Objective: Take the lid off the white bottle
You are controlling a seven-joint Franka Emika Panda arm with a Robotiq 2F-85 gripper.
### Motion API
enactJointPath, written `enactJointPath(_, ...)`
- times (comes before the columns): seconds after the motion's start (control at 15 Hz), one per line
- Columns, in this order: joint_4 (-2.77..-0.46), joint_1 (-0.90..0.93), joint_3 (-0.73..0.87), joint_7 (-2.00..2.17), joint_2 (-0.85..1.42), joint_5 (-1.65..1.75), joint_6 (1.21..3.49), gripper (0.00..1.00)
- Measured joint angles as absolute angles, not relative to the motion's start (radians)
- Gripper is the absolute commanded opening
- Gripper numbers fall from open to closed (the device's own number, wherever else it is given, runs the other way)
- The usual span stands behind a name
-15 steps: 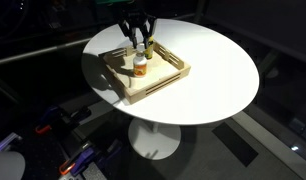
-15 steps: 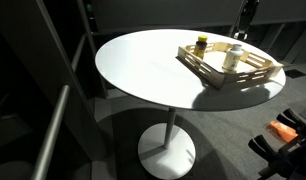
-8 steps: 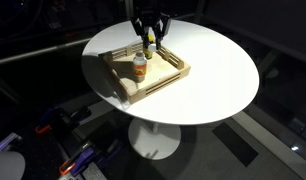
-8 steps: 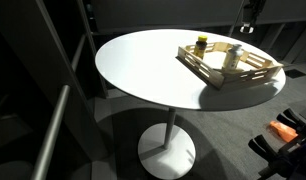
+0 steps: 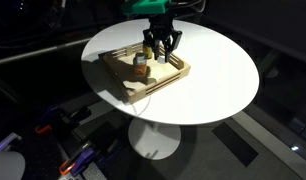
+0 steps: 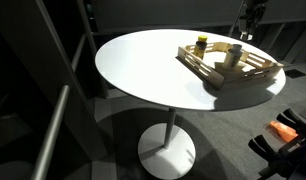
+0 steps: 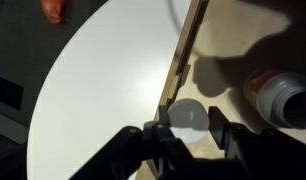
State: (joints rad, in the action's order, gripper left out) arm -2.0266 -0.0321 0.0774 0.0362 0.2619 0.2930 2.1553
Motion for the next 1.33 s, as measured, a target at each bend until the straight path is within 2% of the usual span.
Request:
enactJointPath(1.2,-1.903,-0.002,0.073,0.105,0.455,0.229,2.163,0.19)
enactJointPath(1.27,-1.898,0.002,0.073,0.111,0.462,0.229,2.163,0.69)
enactJointPath(1.33,-1.893,0.004,0.073,0.114,0.468,0.228,2.163,0.70)
